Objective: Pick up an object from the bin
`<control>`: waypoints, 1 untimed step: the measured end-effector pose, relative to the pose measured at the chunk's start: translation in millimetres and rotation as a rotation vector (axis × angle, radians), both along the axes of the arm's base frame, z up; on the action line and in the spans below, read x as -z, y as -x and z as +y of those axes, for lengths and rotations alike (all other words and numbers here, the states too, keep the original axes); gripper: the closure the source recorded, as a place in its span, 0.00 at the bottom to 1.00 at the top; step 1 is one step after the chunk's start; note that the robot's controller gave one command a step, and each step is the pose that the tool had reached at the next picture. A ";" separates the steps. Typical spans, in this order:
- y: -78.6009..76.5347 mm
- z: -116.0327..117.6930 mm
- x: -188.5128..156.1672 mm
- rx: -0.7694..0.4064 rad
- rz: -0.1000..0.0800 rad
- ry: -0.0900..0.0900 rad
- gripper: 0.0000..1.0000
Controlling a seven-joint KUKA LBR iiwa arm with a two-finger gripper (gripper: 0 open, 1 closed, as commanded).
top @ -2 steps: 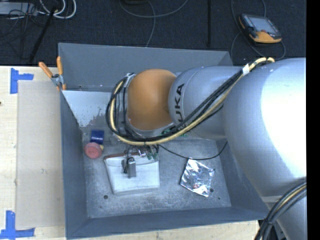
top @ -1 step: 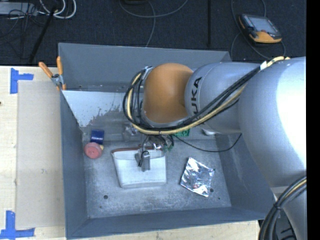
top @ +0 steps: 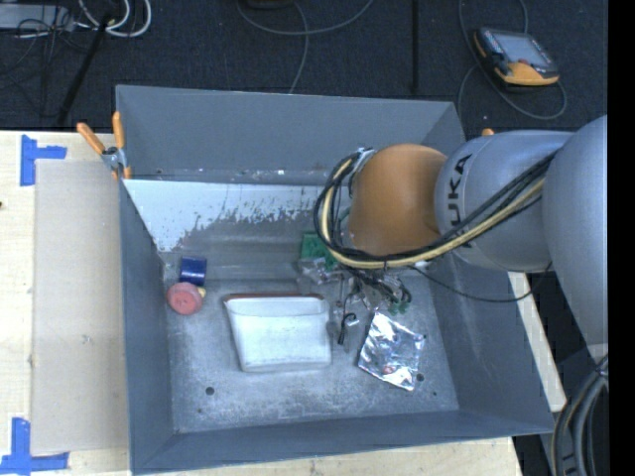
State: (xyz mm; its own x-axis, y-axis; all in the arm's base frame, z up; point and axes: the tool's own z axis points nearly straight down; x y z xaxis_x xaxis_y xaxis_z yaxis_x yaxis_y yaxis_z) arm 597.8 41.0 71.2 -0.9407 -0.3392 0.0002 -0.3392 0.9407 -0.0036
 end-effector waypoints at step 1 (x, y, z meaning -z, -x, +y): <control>1.3 108.8 -0.1 -0.081 -0.001 -0.006 0.00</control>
Offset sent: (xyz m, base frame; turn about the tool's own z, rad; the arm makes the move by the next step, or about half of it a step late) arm -0.0019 0.1048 -0.0012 -0.0756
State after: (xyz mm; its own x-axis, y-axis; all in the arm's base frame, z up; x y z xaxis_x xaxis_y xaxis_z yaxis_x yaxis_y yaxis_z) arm 596.4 149.8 71.3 -0.9103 -0.4140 -0.0030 -0.4140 0.9103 0.0010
